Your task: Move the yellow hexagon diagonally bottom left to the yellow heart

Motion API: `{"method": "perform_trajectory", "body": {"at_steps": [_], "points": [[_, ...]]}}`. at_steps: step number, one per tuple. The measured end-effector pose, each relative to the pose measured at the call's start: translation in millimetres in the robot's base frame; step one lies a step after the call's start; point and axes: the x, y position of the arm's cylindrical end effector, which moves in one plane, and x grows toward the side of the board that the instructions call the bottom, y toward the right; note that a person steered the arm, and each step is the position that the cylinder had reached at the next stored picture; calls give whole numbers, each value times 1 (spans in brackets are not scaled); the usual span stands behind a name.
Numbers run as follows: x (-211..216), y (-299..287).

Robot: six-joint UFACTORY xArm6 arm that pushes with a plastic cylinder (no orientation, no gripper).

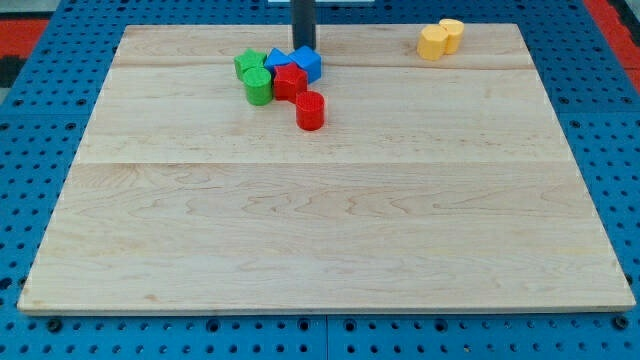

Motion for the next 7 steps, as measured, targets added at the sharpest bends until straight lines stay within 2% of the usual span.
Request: {"method": "perform_trajectory", "body": {"at_steps": [1,2,3,4,6,7], "points": [[0,6],[-7,37],[-26,92],[-47,95],[-47,228],[-49,233]]}}
